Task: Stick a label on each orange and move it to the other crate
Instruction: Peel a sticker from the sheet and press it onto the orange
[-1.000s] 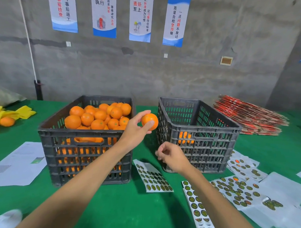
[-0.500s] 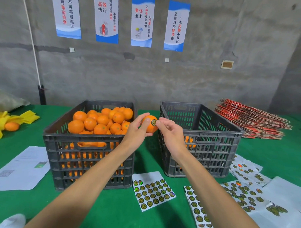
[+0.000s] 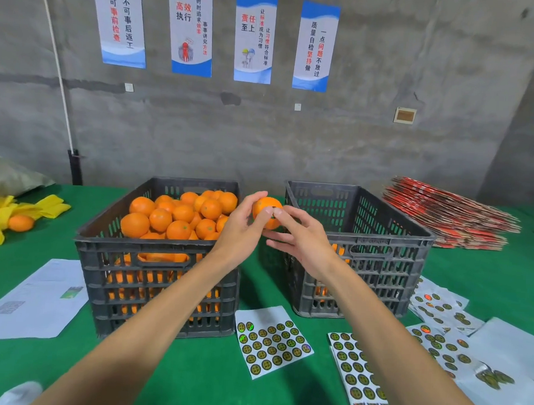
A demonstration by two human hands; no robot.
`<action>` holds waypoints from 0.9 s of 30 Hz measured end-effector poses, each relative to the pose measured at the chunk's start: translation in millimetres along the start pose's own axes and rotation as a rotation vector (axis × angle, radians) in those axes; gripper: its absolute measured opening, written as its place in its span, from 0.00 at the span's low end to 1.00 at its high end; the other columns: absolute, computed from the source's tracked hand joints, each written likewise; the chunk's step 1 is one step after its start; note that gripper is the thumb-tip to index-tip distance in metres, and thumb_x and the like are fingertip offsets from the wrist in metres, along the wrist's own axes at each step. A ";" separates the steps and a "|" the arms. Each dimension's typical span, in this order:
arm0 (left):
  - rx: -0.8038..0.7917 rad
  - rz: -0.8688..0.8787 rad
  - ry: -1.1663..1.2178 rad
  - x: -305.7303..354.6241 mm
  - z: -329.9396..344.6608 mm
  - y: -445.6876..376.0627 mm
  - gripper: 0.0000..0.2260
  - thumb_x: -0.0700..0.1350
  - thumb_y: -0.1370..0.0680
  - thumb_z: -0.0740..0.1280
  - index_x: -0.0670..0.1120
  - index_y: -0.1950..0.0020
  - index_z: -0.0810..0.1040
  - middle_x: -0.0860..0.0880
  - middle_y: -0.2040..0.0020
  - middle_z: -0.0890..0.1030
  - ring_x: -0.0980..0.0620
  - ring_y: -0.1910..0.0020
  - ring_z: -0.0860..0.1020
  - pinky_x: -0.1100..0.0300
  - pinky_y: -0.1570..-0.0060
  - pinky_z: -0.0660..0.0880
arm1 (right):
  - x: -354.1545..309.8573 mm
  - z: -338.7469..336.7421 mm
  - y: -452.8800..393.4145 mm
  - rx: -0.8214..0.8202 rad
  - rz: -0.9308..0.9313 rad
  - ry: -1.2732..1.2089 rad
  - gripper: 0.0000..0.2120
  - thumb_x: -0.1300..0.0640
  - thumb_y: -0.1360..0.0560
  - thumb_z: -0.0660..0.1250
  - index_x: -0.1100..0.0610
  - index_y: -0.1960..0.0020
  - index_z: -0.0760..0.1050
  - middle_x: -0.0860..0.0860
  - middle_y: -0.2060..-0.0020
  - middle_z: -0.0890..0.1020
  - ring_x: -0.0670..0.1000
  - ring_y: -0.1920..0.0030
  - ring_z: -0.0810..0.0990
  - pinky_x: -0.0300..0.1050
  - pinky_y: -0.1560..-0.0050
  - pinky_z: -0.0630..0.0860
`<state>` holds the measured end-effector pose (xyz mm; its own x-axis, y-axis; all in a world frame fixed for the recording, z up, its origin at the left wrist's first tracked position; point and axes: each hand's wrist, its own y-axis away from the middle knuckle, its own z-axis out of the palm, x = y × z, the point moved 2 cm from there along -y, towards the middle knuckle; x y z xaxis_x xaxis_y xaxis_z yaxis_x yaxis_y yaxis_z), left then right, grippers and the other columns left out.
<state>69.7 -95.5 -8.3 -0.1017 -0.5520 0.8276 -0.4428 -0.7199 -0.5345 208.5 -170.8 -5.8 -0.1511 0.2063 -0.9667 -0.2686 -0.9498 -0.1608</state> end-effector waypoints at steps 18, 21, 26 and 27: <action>-0.160 -0.138 -1.115 -31.9 -96.2 -4.6 0.39 0.87 0.36 0.53 0.49 0.67 0.71 0.55 0.70 0.77 0.53 0.65 0.78 0.54 0.64 0.74 | -7.6 -89.4 -32.6 0.507 -0.152 1.012 0.28 0.59 0.15 0.61 0.55 0.18 0.57 0.55 0.18 0.56 0.57 0.19 0.56 0.55 0.22 0.55; -0.255 -0.170 -1.211 -33.1 -113.6 -1.3 0.39 0.89 0.40 0.51 0.51 0.70 0.65 0.54 0.74 0.68 0.52 0.71 0.72 0.54 0.67 0.67 | -6.4 -89.2 -34.0 0.450 -0.132 1.074 0.26 0.62 0.15 0.60 0.56 0.19 0.59 0.56 0.18 0.55 0.58 0.19 0.54 0.54 0.21 0.54; -0.333 -0.327 -1.395 -38.5 -141.9 10.1 0.47 0.90 0.44 0.44 0.50 0.62 0.75 0.54 0.64 0.75 0.53 0.63 0.75 0.54 0.63 0.68 | -4.9 -89.1 -42.3 0.473 -0.073 1.067 0.19 0.58 0.16 0.63 0.61 0.26 0.71 0.59 0.22 0.65 0.58 0.21 0.60 0.55 0.21 0.58; -0.309 -0.295 -1.387 -36.4 -142.8 11.5 0.47 0.90 0.43 0.44 0.49 0.65 0.76 0.53 0.66 0.76 0.54 0.64 0.75 0.55 0.65 0.67 | -3.8 -89.1 -44.2 0.454 -0.059 1.084 0.19 0.56 0.16 0.63 0.61 0.28 0.73 0.59 0.23 0.66 0.58 0.21 0.61 0.55 0.21 0.58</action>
<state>-58.9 -23.6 -20.1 0.8732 -0.4867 -0.0256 -0.4835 -0.8584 -0.1712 305.7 -150.6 -12.7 0.7024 -0.2686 -0.6592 -0.5953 -0.7294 -0.3371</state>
